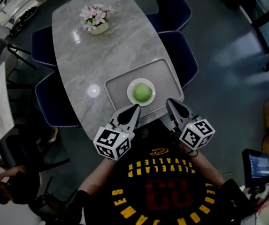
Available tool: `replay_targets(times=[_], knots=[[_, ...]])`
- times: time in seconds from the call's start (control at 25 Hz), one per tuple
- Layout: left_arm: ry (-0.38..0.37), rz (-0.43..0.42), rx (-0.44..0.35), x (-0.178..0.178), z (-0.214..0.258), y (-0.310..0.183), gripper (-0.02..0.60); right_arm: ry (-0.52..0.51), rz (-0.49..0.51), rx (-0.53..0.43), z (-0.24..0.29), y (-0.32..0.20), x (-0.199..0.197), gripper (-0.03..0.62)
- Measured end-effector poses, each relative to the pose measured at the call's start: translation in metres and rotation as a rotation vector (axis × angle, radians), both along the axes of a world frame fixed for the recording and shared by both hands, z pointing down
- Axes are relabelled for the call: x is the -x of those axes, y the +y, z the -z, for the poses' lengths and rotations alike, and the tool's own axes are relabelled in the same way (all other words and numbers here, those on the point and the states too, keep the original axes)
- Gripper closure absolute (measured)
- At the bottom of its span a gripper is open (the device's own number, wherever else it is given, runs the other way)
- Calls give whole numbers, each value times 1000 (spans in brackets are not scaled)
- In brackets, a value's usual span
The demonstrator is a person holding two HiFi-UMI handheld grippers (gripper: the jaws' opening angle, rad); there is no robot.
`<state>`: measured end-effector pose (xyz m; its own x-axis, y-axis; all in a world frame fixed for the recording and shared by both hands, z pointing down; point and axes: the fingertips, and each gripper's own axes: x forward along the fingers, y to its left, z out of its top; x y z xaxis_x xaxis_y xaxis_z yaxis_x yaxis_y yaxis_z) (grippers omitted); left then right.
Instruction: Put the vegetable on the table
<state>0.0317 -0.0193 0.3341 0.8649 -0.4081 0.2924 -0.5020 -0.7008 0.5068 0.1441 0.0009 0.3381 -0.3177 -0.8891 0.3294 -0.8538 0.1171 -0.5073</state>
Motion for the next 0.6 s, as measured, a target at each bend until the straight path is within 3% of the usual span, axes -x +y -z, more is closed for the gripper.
replay_targets(times=[0.28, 0.6], knots=[[-19, 98, 100, -10, -25, -30, 581, 80, 192, 105, -36, -45, -5, 589], [-86, 261, 254, -9, -69, -59, 570, 73, 369, 209, -77, -76, -10, 588]])
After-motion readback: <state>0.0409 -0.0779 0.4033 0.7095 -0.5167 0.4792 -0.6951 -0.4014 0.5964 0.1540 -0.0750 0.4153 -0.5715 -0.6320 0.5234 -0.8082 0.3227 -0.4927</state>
